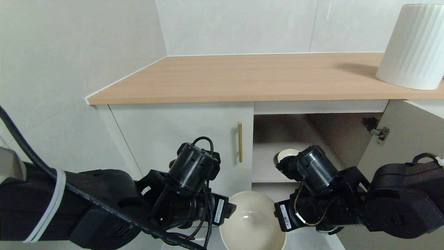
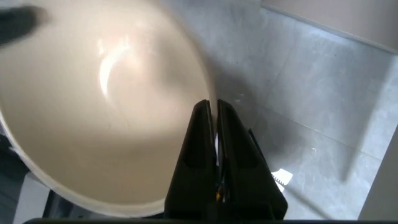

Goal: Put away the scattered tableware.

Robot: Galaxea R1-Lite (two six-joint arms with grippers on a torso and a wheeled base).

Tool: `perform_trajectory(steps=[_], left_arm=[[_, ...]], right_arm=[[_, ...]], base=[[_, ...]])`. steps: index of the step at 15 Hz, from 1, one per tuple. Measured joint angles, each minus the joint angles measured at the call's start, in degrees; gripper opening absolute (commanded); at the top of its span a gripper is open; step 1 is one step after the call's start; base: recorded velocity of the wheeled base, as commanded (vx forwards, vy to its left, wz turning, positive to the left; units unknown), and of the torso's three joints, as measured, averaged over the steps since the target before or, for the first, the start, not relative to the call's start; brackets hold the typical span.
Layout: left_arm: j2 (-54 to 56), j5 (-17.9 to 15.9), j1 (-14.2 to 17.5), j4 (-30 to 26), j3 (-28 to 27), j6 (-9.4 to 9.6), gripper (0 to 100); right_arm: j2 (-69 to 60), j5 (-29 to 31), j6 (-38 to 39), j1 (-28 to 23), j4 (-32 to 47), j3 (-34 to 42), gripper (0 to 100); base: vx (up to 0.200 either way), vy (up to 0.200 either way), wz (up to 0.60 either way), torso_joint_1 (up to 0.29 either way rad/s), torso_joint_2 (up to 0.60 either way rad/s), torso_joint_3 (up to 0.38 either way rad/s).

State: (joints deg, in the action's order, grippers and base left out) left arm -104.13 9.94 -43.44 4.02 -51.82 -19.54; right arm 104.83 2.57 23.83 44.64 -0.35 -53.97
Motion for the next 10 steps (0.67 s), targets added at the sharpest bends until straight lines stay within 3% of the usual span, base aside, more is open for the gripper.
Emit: perform_trajectory(steps=[6, 10], left_arm=[[0.3, -0.2, 0.0, 0.7, -0.1, -0.20, 100], [0.6, -0.1, 0.0, 1.2, -0.1, -1.28, 100]], right_arm=[[0.0, 0.7, -0.3, -0.3, 0.2, 0.3, 0], [0.3, 4.3, -7.3, -6.6, 0.1, 1.1, 0]], base=[[0.000, 0.000, 0.00, 0.000, 0.00, 0.000], [0.000, 0.000, 0.00, 0.000, 0.00, 0.000]])
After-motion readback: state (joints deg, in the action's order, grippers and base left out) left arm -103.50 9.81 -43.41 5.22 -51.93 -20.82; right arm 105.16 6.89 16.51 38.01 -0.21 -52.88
